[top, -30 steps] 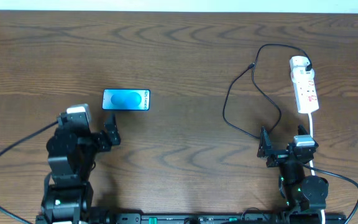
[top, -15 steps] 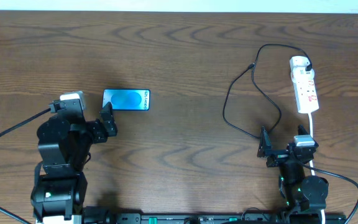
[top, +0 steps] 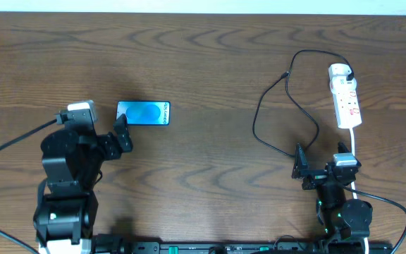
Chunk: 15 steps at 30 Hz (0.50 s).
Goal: Plug charger to phone and switch on socket
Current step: 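Move the left gripper forward over the blue phone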
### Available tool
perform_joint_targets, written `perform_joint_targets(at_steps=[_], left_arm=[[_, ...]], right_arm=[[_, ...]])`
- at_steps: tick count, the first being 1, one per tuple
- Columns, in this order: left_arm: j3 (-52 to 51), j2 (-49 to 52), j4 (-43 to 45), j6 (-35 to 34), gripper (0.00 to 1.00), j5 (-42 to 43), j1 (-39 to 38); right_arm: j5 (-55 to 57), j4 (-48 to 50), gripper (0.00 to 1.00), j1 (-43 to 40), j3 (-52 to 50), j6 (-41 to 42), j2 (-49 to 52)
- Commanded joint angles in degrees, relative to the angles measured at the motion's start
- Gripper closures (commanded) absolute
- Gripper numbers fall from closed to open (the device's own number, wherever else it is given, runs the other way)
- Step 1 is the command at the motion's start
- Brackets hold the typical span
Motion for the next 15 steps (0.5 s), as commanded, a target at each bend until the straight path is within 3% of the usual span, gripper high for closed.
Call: perform_joint_targets(at_steps=[1, 7, 15], left_arm=[[4.11, 3.13, -1.22, -0.52, 0.01, 0.74, 0.13], [8.24, 9.44, -3.96, -0.48, 0.01, 1.31, 0.11], [8.50, 10.25, -3.26, -0.50, 0.02, 9.70, 0.13]], right_arm=[[0.46, -0.24, 0.01, 0.28, -0.09, -0.24, -0.09], [0.46, -0.24, 0.01, 0.28, -0.09, -0.24, -0.09], [0.46, -0.24, 0.01, 0.28, -0.09, -0.24, -0.09]])
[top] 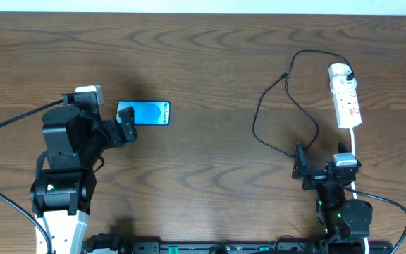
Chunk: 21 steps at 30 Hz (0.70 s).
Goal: Plug charger to phone and switch on socket
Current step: 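Move the left gripper forward over the blue phone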
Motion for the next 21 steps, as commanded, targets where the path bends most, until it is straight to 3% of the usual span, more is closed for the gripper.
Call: perform_joint_targets(at_steps=[1, 13, 21], left_arm=[[1.62, -0.15, 0.22, -0.48, 0.02, 3.85, 0.13], [1.60, -0.15, 1.49, -0.83, 0.02, 3.87, 0.13], [1.84, -0.15, 2.69, -7.28, 0.02, 3.78, 0.13]], right_arm=[[0.46, -0.24, 0.01, 0.28, -0.09, -0.26, -0.09], [0.46, -0.24, 0.01, 0.28, -0.09, -0.26, -0.09], [0.46, -0.24, 0.01, 0.28, -0.09, -0.26, -0.09]])
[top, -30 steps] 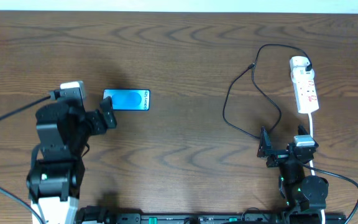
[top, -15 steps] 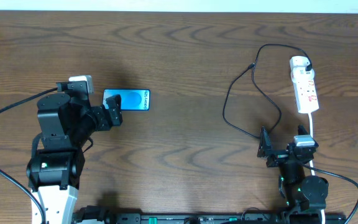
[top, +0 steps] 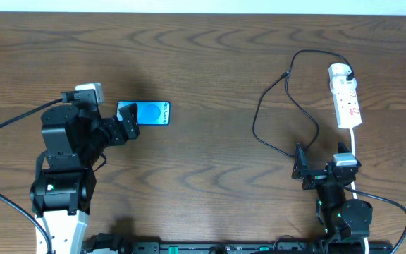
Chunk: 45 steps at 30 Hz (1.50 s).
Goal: Plug charger to phone and switch on socket
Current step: 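Move the left gripper forward over the blue phone, then lower the left gripper and grasp the phone's top edge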
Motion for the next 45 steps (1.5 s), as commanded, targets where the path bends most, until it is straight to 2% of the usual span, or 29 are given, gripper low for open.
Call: perform_joint_targets(at_steps=[1, 10, 16, 21, 27, 32, 36, 45], left_arm=[[2.10, -0.15, 0.35, -4.42, 0.02, 0.63, 0.13], [8.48, 3.48, -0.37, -10.78, 0.02, -0.24, -0.28], [14.01, 8.81, -5.40, -12.37, 0.02, -12.87, -7.65], [17.59, 14.71, -8.55, -18.29, 0.02, -24.28, -15.63], [20.87, 24.35, -8.74, -27.26, 0.02, -30.51, -21.14], [27.78, 33.22, -12.41, -31.93, 0.02, -34.16, -21.68], [33.46, 38.86, -16.79, -33.16, 0.02, -35.19, -21.57], [33.90, 44.87, -19.02, -44.35, 0.02, -35.15, -18.10]], right_arm=[[0.46, -0.24, 0.01, 0.28, -0.09, -0.26, -0.09], [0.46, -0.24, 0.01, 0.28, -0.09, -0.26, -0.09], [0.46, -0.24, 0.01, 0.28, -0.09, -0.26, -0.09], [0.46, -0.24, 0.01, 0.28, -0.09, -0.26, -0.09], [0.46, -0.24, 0.01, 0.28, -0.09, -0.26, -0.09], [0.46, -0.24, 0.01, 0.28, -0.09, -0.26, -0.09], [0.44, -0.24, 0.01, 0.28, -0.09, -0.26, -0.09], [0.46, -0.24, 0.01, 0.28, -0.09, -0.26, -0.09]])
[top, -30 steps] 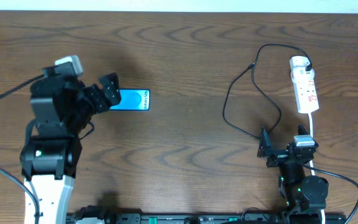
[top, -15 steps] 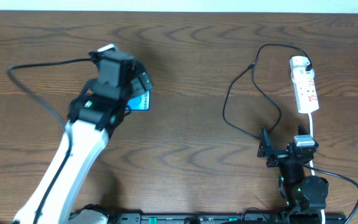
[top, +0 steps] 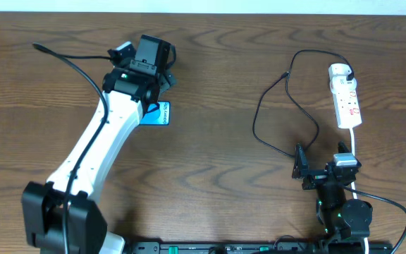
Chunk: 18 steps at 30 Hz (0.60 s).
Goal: Plug charger to phone and switch on socket
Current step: 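Lower the left gripper and grasp the phone's top edge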
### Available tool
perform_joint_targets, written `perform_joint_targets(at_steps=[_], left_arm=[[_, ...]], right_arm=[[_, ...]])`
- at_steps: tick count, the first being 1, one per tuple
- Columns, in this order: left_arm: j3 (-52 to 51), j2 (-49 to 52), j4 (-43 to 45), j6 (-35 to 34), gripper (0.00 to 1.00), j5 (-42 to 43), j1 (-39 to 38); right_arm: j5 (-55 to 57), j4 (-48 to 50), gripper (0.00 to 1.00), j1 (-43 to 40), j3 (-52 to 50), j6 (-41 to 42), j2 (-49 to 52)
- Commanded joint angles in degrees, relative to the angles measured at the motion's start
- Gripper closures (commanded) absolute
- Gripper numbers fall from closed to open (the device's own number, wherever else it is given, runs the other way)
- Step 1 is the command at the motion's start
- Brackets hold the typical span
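Observation:
The blue phone (top: 163, 113) lies flat on the wooden table (top: 210, 190); only its right end shows from under my left arm. My left gripper (top: 166, 76) hangs just above and behind the phone, and its jaws are hidden by the wrist. The black charger cable (top: 256, 127) loops from the adapter (top: 340, 70) in the white power strip (top: 347, 102) to its free connector (top: 285, 75). My right gripper (top: 299, 169) sits open by the cable's lowest bend, holding nothing.
The power strip's white cord (top: 354, 152) runs down past my right arm to the table's front edge. A black cable (top: 76, 56) trails from my left arm across the back left of the table.
My left arm has stretched out from the front left and its wrist now covers most of the phone, pointing toward the back. The phone, cable and right arm have not moved.
My left gripper stood open just below the phone's left end. Then it was at that end, and then a little farther onto it. Now the arm reaches across the phone from above. The phone stays in place. The right arm has stayed still throughout.

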Motion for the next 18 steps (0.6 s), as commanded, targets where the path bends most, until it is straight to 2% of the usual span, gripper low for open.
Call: perform_joint_targets(at_steps=[1, 18], left_arm=[[0.90, 1.88, -0.15, -7.41, 0.02, -1.62, 2.86], [0.48, 2.75, 3.54, -7.78, 0.02, 5.03, 4.07]], right_arm=[[0.31, -0.22, 0.01, 0.28, -0.09, -0.26, -0.09], [0.31, -0.22, 0.01, 0.28, -0.09, -0.26, -0.09]])
